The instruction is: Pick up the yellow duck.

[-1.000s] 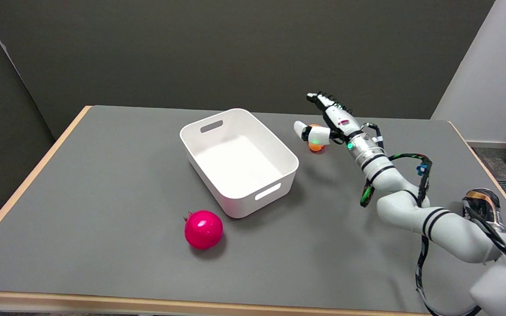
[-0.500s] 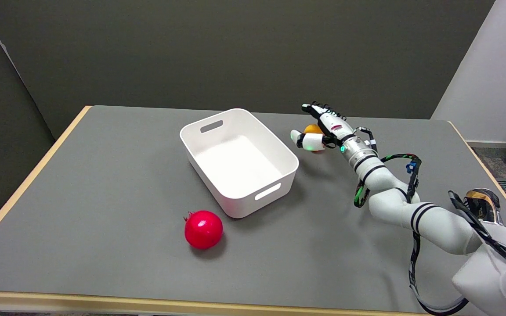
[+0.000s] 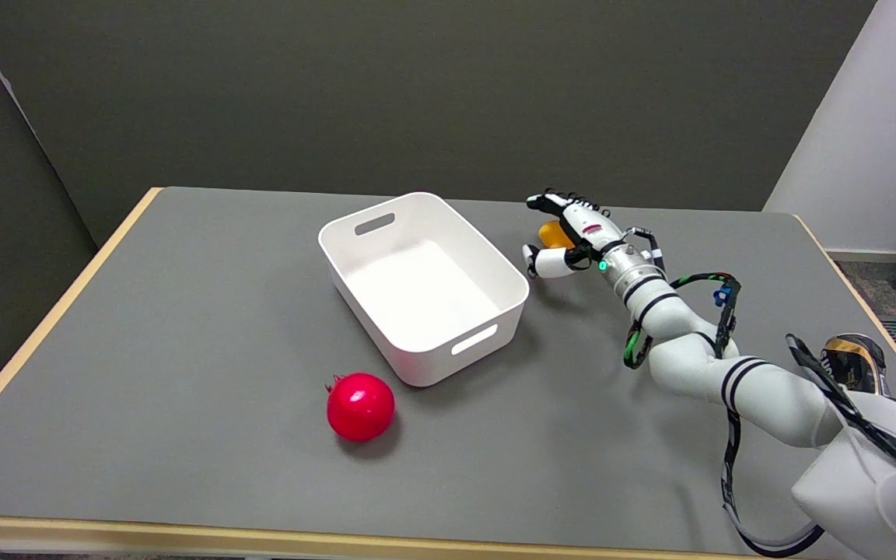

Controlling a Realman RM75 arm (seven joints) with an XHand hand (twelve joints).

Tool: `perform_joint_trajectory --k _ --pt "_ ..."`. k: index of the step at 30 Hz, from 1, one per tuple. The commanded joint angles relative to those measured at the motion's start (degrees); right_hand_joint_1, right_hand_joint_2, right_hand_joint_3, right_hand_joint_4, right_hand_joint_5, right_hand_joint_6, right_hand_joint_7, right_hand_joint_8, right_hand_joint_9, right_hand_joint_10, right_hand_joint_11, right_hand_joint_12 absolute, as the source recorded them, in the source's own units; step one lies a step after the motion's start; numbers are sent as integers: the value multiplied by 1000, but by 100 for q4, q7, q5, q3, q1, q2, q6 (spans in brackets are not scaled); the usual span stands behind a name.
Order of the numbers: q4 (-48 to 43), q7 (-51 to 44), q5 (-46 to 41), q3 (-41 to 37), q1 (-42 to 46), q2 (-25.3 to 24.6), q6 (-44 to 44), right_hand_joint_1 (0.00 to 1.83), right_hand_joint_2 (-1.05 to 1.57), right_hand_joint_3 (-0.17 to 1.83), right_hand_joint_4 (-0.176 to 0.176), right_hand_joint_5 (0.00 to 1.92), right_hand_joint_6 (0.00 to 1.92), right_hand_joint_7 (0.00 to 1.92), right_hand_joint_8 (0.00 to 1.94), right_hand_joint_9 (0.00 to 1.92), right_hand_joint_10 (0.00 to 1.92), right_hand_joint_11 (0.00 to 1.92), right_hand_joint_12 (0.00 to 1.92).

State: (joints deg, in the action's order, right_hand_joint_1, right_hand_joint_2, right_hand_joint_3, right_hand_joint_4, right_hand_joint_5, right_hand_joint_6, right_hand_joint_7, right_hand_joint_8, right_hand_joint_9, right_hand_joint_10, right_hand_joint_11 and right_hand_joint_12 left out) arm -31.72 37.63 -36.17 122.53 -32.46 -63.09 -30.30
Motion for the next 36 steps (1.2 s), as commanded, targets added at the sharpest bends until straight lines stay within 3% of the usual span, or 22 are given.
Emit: perform_joint_trajectory --k 1,6,10,12,14,15,16,19,23,33,34,36 --pt "104 -10 13 43 -36 -39 -33 791 728 1008 18 235 518 269 346 113 537 -1 970" --pt "71 -10 21 51 -21 -39 -49 810 771 999 33 282 672 361 409 269 698 124 1172" --pt "87 -10 21 107 -20 -39 -191 906 851 882 59 314 959 525 592 418 912 281 1369" --pt "86 -10 29 141 -20 -39 -276 958 896 850 92 347 1113 588 765 525 1054 386 1480" --pt "79 -10 45 154 -4 -39 -352 1091 1190 293 -57 442 1652 711 1306 623 1198 532 1620" --pt "79 -10 67 154 -4 -39 -368 1122 1258 146 -84 468 1732 745 1391 665 1202 572 1634" --pt "79 -10 150 155 4 -39 -384 1132 1284 67 -84 483 1700 765 1366 708 1163 597 1614" --pt "72 -10 332 156 4 -39 -385 1138 1216 189 -79 504 1667 781 1386 718 1246 596 1716" --pt "71 -10 483 147 5 -39 -393 1141 1193 211 -62 538 1649 796 1357 746 1241 629 1713" --pt "-106 15 445 -10 73 27 -440 1148 1168 234 -59 566 1624 816 1325 753 1267 629 1689" --pt "-243 30 445 -87 141 58 -432 1108 1111 347 -28 537 1544 788 1255 728 1251 582 1690" --pt "-548 11 445 -309 298 125 -393 911 838 874 114 393 1129 644 887 598 1143 354 1662"
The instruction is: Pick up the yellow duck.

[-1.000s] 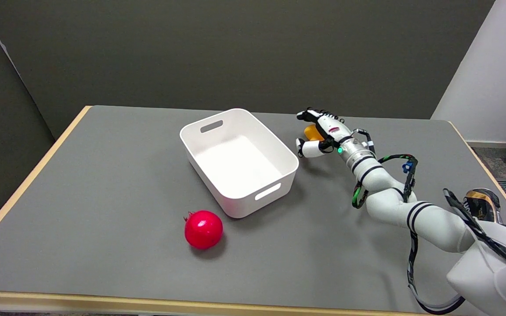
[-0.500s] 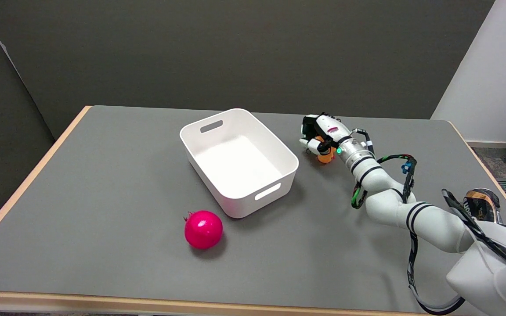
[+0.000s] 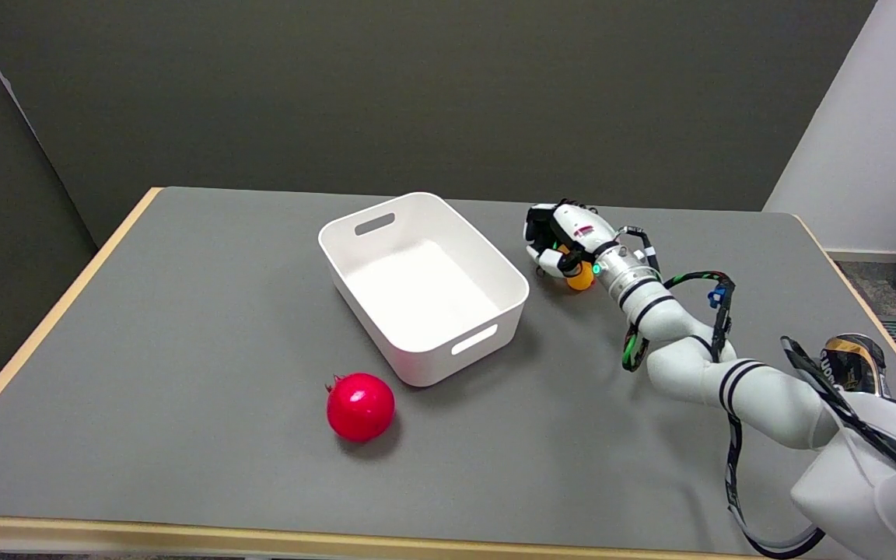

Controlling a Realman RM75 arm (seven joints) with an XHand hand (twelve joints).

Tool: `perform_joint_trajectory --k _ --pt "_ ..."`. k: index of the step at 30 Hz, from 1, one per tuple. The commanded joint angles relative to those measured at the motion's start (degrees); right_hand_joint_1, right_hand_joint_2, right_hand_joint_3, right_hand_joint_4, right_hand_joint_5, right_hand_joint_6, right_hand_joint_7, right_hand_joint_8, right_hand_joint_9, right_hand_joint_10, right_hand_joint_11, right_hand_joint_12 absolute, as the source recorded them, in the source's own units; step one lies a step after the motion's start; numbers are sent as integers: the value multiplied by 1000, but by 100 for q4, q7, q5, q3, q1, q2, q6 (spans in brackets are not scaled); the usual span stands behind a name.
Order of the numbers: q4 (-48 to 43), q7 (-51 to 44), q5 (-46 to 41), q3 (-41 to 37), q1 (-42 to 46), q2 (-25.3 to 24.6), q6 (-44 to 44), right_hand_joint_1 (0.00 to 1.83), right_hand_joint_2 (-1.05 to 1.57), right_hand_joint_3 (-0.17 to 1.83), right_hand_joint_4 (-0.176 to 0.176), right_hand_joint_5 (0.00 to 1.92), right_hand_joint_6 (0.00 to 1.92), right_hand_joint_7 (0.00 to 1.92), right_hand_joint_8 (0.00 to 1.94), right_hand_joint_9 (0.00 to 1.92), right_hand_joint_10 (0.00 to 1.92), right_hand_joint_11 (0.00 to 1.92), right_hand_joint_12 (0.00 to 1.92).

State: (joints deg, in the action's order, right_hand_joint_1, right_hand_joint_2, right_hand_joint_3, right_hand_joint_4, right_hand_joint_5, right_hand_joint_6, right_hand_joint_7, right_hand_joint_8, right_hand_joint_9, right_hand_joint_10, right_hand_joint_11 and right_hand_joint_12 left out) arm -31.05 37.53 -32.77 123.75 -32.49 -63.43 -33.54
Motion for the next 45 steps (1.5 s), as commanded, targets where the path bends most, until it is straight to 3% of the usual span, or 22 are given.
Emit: perform_joint_trajectory --k 1,4,6,13,28,32,36,45 --pt "-719 1 104 -497 353 188 -68 879 802 893 95 368 979 591 743 531 1061 310 1529" --pt "-1143 0 104 -794 579 308 -53 637 679 992 45 225 469 296 374 258 717 100 1173" --pt "-1331 0 104 -1024 775 355 -53 648 683 914 44 216 420 262 311 210 665 55 1156" --pt "-1515 0 3 -1487 1225 404 3 532 622 989 31 134 418 110 277 41 600 -1 1042" --pt "-1345 0 -271 -1501 1510 491 3 629 655 898 10 188 383 201 272 93 609 -1 1119" --pt "-1193 0 -263 -1412 1445 491 3 606 634 989 10 180 447 201 322 92 640 24 1076" --pt "-1056 0 -263 -1285 1332 490 3 722 650 954 14 210 439 243 306 121 632 20 1141" --pt "-842 0 -287 -1158 1253 490 3 752 659 1008 28 243 512 270 348 146 636 71 1102"
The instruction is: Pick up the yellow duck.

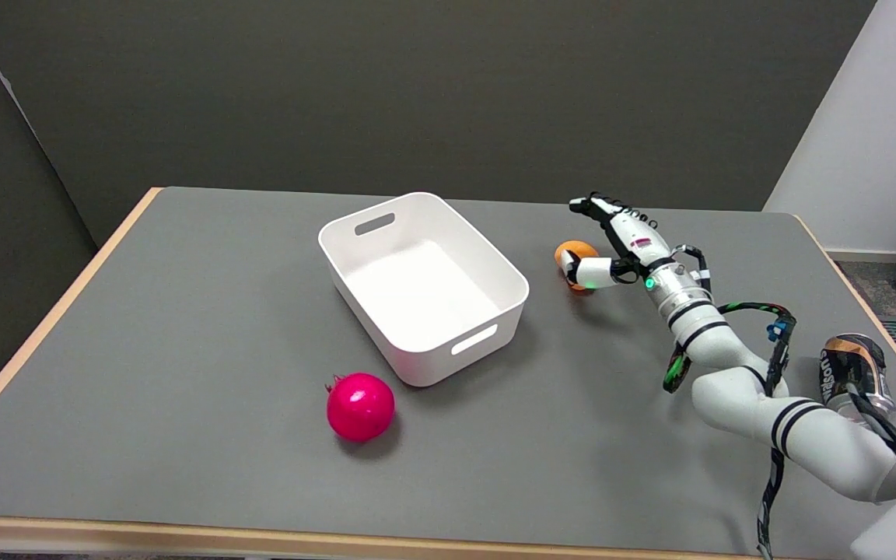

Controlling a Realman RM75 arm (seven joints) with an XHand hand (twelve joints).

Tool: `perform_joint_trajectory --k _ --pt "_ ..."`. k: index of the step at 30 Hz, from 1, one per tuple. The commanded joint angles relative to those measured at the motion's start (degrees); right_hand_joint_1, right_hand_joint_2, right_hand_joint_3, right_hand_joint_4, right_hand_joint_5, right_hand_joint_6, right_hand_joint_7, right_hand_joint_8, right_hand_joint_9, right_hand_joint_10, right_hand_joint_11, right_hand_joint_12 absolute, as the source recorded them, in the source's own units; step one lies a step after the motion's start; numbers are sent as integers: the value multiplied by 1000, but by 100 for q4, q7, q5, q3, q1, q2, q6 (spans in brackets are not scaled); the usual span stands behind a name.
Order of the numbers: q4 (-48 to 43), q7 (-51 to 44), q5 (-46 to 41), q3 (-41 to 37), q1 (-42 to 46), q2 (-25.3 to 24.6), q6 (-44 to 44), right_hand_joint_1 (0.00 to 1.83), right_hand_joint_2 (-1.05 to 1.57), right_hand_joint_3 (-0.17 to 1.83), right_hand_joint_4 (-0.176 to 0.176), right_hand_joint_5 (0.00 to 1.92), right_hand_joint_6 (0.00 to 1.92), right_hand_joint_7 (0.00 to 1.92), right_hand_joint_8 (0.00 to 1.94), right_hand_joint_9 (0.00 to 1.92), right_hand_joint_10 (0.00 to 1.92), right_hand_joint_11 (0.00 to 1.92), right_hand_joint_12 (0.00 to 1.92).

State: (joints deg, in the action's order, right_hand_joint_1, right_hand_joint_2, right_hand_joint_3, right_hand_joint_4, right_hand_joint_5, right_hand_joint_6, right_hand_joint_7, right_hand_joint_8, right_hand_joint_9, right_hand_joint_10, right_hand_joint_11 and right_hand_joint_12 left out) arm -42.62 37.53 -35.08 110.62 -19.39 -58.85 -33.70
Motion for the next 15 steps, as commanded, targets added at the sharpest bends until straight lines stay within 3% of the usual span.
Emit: perform_joint_trajectory --k 1,10,12,15 --pt "315 0 -57 156 -57 32 19 752 659 1008 29 243 512 271 348 147 636 71 1102" --pt "314 0 -33 156 -64 1 19 790 659 1007 34 258 534 288 360 168 642 85 1117" --pt "322 0 -24 165 -80 -15 -14 822 695 993 34 338 678 395 462 266 722 140 1189" --pt "322 0 -17 211 -127 -23 -61 920 808 831 35 463 1070 664 879 516 1035 314 1403"
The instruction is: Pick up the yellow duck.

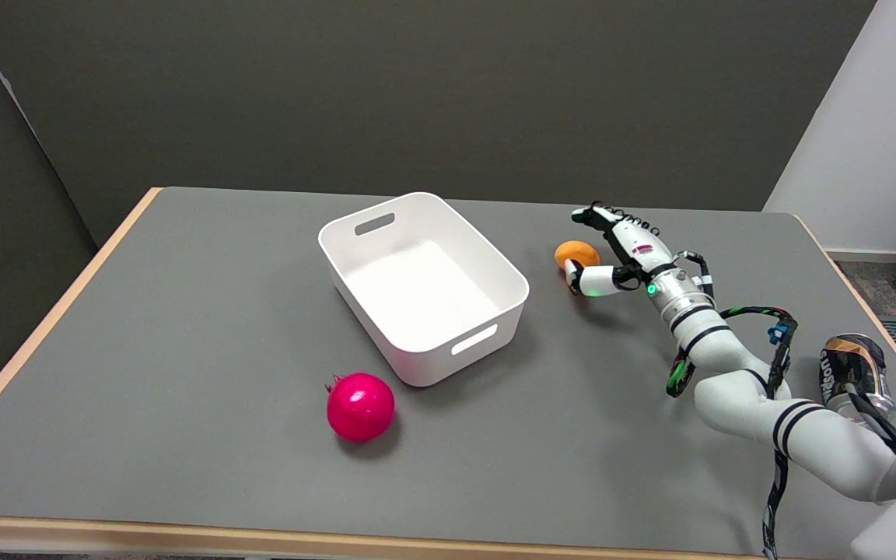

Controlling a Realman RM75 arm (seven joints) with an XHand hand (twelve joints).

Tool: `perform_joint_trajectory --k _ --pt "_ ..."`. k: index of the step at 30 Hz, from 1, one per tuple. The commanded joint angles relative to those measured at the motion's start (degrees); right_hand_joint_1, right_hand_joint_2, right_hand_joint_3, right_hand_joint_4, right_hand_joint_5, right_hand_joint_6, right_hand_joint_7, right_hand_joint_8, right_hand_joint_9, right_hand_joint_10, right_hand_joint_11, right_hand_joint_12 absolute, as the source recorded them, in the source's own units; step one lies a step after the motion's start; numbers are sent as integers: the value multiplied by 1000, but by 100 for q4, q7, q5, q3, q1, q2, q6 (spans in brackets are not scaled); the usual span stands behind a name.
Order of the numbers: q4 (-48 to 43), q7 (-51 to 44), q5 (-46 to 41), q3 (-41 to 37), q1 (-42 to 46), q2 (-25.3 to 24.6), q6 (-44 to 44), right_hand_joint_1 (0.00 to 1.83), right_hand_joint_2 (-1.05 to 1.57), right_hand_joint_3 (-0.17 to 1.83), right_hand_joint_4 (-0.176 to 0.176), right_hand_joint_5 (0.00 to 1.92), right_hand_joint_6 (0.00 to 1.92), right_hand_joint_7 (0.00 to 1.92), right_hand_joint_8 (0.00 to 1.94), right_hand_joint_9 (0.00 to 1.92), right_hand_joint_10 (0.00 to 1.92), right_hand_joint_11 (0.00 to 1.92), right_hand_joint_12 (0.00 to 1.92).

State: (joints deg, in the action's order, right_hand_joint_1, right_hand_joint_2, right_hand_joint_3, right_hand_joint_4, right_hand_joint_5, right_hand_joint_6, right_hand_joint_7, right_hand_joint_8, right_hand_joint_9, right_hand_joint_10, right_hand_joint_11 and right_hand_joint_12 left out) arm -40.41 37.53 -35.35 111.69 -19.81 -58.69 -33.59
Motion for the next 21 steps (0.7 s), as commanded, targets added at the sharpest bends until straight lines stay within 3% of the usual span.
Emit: perform_joint_trajectory --k 1,2,4,8,11,21 --pt "108 0 10 134 -101 -39 -103 1039 1019 465 -33 501 1318 748 1104 605 1089 397 1428" --pt "125 0 10 184 -134 -39 -146 1161 1227 103 -103 542 1563 835 1330 700 1151 473 1476" --pt "141 0 10 231 -158 -39 -176 1187 1185 151 -122 573 1505 864 1332 764 1251 380 1740" --pt "157 -8 19 295 -214 -39 -200 1178 1231 94 -154 556 1479 837 1447 766 1301 280 1853" --pt "165 -8 162 295 -254 -39 -200 1194 1185 159 -161 582 1440 856 1431 795 1342 291 1903" --pt "-189 -8 491 142 -350 -6 -576 1178 1255 74 -175 548 1462 810 1536 755 1416 217 1921"
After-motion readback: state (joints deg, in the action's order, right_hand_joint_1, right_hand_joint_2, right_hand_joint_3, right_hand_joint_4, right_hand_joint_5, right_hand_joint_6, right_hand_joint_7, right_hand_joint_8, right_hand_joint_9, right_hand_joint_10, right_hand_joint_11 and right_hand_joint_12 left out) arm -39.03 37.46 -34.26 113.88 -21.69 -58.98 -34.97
